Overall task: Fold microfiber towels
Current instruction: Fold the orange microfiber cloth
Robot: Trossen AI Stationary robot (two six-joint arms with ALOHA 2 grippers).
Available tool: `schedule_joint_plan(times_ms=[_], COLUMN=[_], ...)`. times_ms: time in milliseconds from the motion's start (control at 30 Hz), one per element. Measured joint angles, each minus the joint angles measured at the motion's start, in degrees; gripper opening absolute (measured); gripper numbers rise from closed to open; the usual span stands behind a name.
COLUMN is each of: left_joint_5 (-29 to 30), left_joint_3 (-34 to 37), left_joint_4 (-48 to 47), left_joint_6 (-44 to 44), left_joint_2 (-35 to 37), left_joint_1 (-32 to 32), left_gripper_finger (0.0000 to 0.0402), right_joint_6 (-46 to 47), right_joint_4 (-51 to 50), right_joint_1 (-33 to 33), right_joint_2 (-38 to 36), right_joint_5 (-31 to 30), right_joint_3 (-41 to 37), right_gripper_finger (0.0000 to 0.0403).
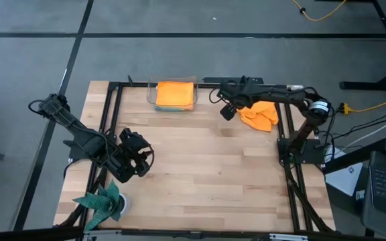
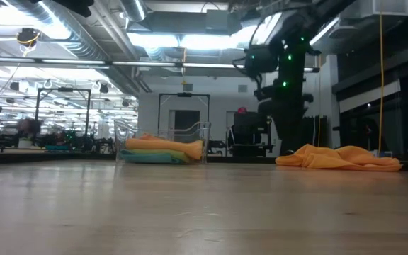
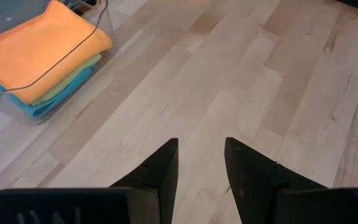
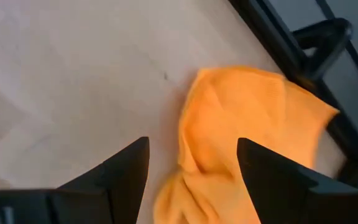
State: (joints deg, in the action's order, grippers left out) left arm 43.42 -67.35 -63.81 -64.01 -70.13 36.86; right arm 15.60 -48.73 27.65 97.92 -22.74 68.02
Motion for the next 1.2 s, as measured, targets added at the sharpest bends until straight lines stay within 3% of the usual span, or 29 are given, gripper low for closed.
schedule_joint_plan(times_ms=[100, 233, 333, 700, 1000, 1100, 1200], left_joint_5=[0.00, 0.00, 0.00, 0.00, 0.00, 0.00, 0.00], left_joint_3=[0.00, 0.00, 0.00, 0.00, -0.02, 0.00, 0.00], left_joint_4=[0.02, 0.00, 0.01, 0.00, 0.00, 0.00, 0.00], left_joint_6=[-0.06, -0.11, -0.11, 0.09, 0.08, 0.09, 0.13], left_joint_2=[0.00, -0.02, -0.02, 0.00, 0.00, 0.00, 0.00], left_joint_1=[0.00, 0.00, 0.00, 0.02, 0.00, 0.00, 0.00], left_gripper_finger=[0.0123, 0.0123, 0.0123, 0.0123, 0.0123, 0.0123, 0.0123], right_joint_6=[0.61, 3.56, 3.26, 5.08, 7.10, 6.92, 8.25], right_joint_4=[6.58, 7.65, 7.72, 12.43, 12.06, 12.37, 12.30], right_joint_1=[0.00, -0.05, -0.05, 0.94, 1.13, 1.33, 1.36], right_joint_2=[0.41, 0.45, 0.45, 3.30, 8.05, 8.45, 8.49], right_joint_5=[-0.30, 1.84, 5.25, 4.28, -4.14, -2.24, 0.98], right_joint_3=[-3.83, -6.91, -7.50, -7.47, -7.47, -7.44, -7.34], right_gripper_finger=[0.0245, 0.0245, 0.0245, 0.0245, 0.0245, 0.0226, 0.0171])
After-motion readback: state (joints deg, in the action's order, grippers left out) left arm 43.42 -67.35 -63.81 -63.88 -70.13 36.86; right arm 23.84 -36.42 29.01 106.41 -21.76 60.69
